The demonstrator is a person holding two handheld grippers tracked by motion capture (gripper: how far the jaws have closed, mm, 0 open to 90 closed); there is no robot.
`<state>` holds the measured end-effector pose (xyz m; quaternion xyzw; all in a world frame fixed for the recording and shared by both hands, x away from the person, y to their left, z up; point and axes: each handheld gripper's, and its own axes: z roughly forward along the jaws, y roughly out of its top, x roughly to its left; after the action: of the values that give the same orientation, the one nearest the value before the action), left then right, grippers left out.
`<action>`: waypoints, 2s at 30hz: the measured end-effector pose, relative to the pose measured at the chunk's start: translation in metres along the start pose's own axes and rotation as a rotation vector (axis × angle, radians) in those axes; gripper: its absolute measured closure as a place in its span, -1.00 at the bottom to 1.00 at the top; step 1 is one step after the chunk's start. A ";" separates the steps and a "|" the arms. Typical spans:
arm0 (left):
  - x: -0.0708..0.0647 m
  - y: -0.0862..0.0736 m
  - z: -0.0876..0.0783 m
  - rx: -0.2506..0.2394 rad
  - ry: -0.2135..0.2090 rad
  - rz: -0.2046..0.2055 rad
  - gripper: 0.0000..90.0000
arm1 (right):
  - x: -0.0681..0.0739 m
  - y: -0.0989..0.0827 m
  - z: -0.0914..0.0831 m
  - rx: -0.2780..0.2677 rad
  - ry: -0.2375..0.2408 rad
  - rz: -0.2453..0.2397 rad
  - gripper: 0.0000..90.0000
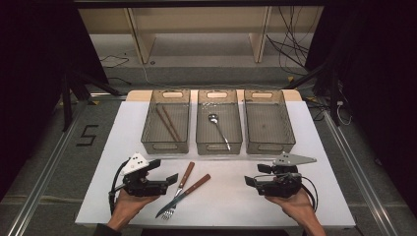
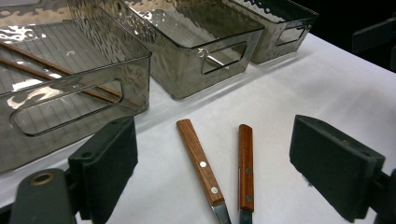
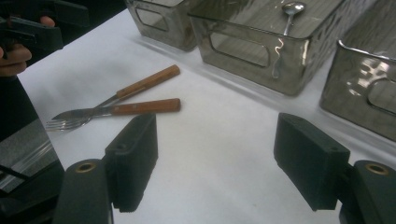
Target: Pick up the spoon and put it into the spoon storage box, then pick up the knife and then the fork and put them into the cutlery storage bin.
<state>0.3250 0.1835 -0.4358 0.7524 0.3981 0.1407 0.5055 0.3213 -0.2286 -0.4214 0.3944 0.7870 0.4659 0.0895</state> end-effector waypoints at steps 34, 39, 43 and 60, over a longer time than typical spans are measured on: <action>-0.027 0.023 0.048 0.347 -0.047 0.103 -0.66 | 0.004 -0.028 -0.015 -0.057 -0.033 0.011 -0.45; -0.032 0.027 0.055 0.388 -0.045 0.118 -0.65 | 0.004 -0.028 -0.016 -0.060 -0.035 0.011 -0.46; -0.036 0.030 0.061 0.432 -0.036 0.144 -0.63 | 0.004 -0.028 -0.016 -0.062 -0.032 0.010 -0.46; -0.051 0.023 0.086 0.688 -0.035 0.277 -0.13 | 0.007 -0.028 -0.013 -0.047 -0.027 0.003 -0.45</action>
<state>0.3555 0.0859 -0.4448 0.9274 0.3078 0.0531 0.2060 0.2949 -0.2391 -0.4348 0.3995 0.7739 0.4791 0.1088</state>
